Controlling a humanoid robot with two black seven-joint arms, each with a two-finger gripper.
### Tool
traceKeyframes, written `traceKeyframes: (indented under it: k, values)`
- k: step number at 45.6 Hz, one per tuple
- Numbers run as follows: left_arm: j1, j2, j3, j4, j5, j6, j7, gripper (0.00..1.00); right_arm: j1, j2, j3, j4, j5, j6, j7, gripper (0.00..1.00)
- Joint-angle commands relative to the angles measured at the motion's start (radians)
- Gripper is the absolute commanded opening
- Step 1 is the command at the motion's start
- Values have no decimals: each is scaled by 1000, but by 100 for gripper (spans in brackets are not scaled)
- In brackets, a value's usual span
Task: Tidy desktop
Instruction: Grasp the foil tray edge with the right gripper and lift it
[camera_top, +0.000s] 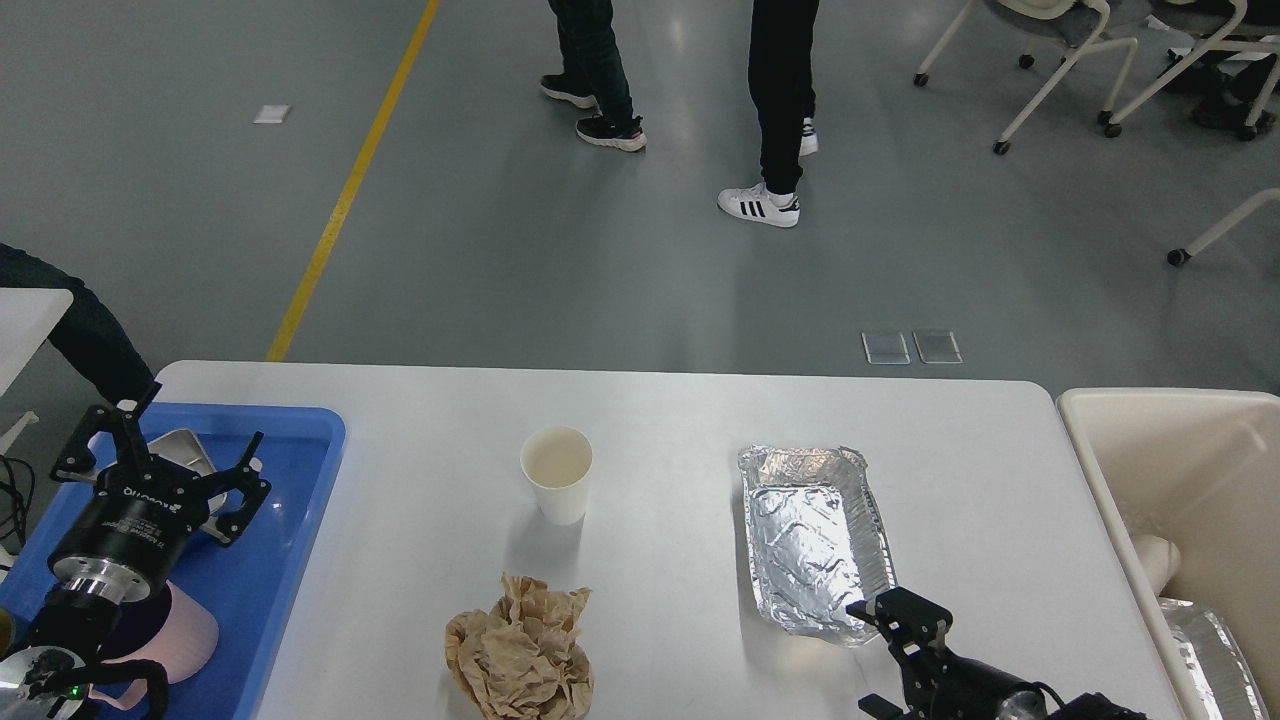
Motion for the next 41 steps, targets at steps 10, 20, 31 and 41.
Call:
traceKeyframes:
  k: [10, 20, 31, 41]
  values:
    - [1, 1, 1, 0, 0, 6, 0, 97, 20, 70, 6, -23, 56, -66, -13, 99]
    - [2, 4, 8, 0, 0, 6, 0, 97, 55, 128, -2, -55, 57, -91, -13, 99]
    - [2, 11, 21, 0, 0, 8, -1, 97, 74, 187, -5, -87, 57, -128, -13, 98]
    - [2, 14, 21, 0, 0, 9, 0, 97, 117, 207, -45, -119, 57, -163, -13, 71]
